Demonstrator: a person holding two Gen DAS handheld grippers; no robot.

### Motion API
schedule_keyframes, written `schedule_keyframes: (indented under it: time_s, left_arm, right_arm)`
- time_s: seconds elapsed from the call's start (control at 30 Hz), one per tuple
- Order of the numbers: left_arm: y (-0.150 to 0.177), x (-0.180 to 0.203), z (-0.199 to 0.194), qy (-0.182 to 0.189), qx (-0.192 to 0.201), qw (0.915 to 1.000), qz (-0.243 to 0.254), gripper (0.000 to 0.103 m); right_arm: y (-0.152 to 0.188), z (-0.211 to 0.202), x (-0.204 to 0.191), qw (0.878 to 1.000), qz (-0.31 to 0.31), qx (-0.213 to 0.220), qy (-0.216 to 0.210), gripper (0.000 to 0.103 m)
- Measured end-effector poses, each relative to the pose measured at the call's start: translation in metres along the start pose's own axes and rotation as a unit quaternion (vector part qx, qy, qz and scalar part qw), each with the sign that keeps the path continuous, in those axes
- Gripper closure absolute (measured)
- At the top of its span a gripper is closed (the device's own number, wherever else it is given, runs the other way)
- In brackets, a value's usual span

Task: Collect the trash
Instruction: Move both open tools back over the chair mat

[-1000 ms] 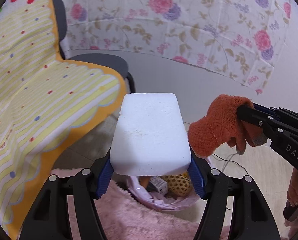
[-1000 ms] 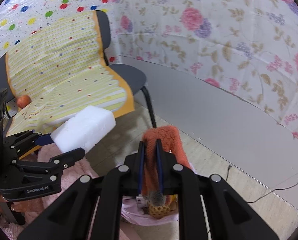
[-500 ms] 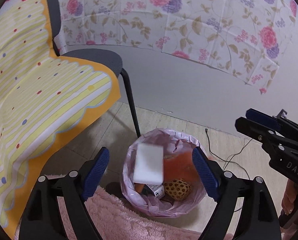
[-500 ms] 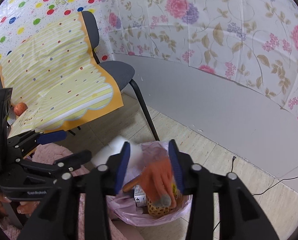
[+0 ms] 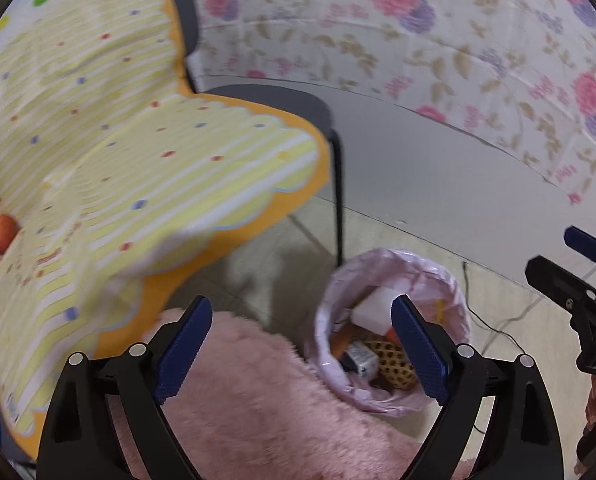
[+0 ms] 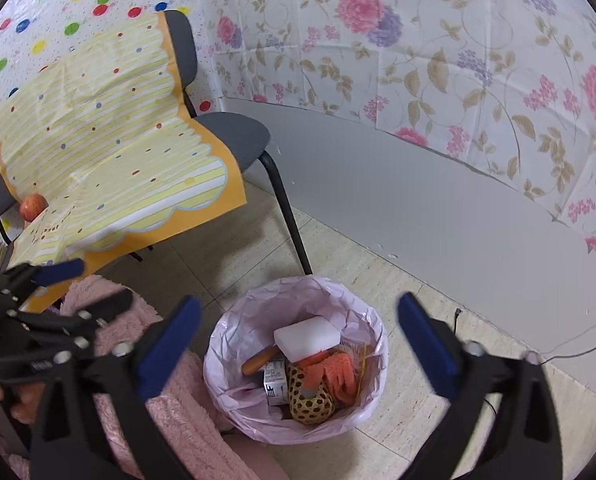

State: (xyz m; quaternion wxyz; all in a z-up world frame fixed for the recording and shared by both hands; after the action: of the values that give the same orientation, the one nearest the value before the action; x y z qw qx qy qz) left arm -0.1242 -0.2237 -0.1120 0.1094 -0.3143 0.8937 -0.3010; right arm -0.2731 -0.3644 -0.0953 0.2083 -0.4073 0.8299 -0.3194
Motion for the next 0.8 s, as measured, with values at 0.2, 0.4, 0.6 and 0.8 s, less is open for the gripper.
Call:
schedule_keyframes:
  time_s: [0.2,0.4,0.6,0.8]
  left_arm:
    - [-0.003,-0.048,-0.029,-0.044,0.010,0.9974,-0.055,0.012]
    - [-0.001,-0.087,-0.053,-0.109,0.008,0.9901,-0.088,0.012]
    - [0.011,-0.132,-0.072,-0.147,-0.012,0.9788,-0.141,0.012]
    - [0.017,-0.171,-0.103,-0.193,-0.001,0.9639,-0.184,0.012]
  right_arm:
    - [-0.019,-0.002,-0.029,0.999,-0.019,0.006,-0.031,0.005]
    - [-0.047,-0.008,-0.074,0.995,-0.057,0.022,-0.077,0.005]
    - [-0.068,-0.008,-0.116,0.987,-0.101,0.020,-0.121,0.005]
    - [-0.090,-0.013,-0.164,0.975,-0.150,0.017,-0.165,0.005]
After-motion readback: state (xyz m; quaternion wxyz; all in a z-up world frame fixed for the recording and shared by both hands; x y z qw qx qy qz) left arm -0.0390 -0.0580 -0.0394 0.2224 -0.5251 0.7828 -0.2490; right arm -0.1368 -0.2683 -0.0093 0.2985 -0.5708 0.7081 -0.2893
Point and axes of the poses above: each gripper's, at about its wrist camera, not at the fingertips, and z roughly the way its jaws point, x to its right, y to its underside, the point moved 7 cm from there along z, roughly the way its jaws point
